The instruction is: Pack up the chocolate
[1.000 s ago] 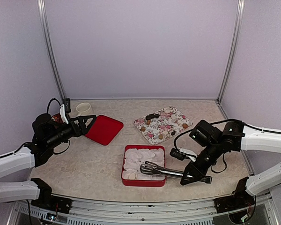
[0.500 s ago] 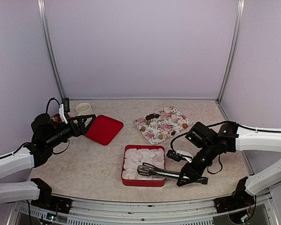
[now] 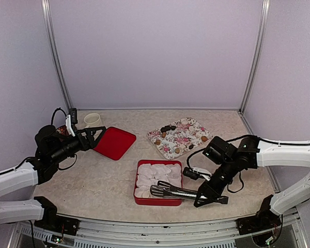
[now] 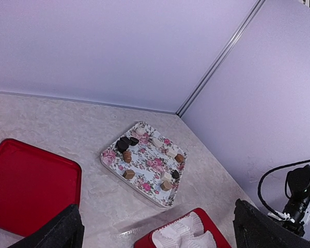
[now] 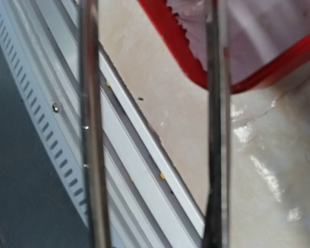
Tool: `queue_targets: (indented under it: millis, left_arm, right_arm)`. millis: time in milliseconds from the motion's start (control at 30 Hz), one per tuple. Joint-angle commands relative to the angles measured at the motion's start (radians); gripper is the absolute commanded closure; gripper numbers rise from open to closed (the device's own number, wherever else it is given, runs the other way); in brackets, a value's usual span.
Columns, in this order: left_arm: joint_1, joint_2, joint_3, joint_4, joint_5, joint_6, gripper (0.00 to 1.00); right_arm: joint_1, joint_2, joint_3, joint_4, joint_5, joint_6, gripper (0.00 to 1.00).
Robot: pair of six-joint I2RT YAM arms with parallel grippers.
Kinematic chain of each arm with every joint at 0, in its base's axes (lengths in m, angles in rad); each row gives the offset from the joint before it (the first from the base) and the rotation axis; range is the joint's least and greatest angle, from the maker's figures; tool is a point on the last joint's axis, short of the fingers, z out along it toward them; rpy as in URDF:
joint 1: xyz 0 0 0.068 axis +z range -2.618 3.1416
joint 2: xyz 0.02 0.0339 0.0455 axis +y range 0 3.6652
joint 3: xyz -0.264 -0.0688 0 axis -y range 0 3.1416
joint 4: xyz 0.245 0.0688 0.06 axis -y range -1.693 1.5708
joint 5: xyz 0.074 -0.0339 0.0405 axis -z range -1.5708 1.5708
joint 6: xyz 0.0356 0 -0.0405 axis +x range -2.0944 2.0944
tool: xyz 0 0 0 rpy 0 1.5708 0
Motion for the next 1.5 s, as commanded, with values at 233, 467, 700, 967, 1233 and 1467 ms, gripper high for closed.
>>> queue_targets:
  millis: [233,467,700,967,1233,1467]
  left_arm:
    - [0.006,0.014,0.020,0.018,0.007,0.005,0.01]
    - [0.007,0.012,0.018,0.018,0.009,0.008,0.01]
    - [0.006,0.004,-0.003,0.039,-0.004,0.003,0.01]
    - [0.007,0.025,-0.028,0.087,-0.002,-0.010,0.01]
    - [0.006,0.036,-0.034,0.099,0.000,0.003,0.01]
    - [0.012,0.046,-0.043,0.111,-0.004,0.016,0.01]
  right_arm:
    - [0.004,-0.036,0.051,0.011,0.056,0.004,0.65]
    - [-0.138,-0.078,0.139,-0.001,0.203,-0.006,0.66]
    - [-0.363,-0.061,0.261,-0.034,0.321,-0.099,0.65]
    - [-0.522,0.045,0.291,0.049,0.426,-0.171,0.63]
    - [-0.631,0.213,0.283,0.154,0.430,-0.212,0.62]
    - [-0.637,0.334,0.360,0.155,0.423,-0.212,0.61]
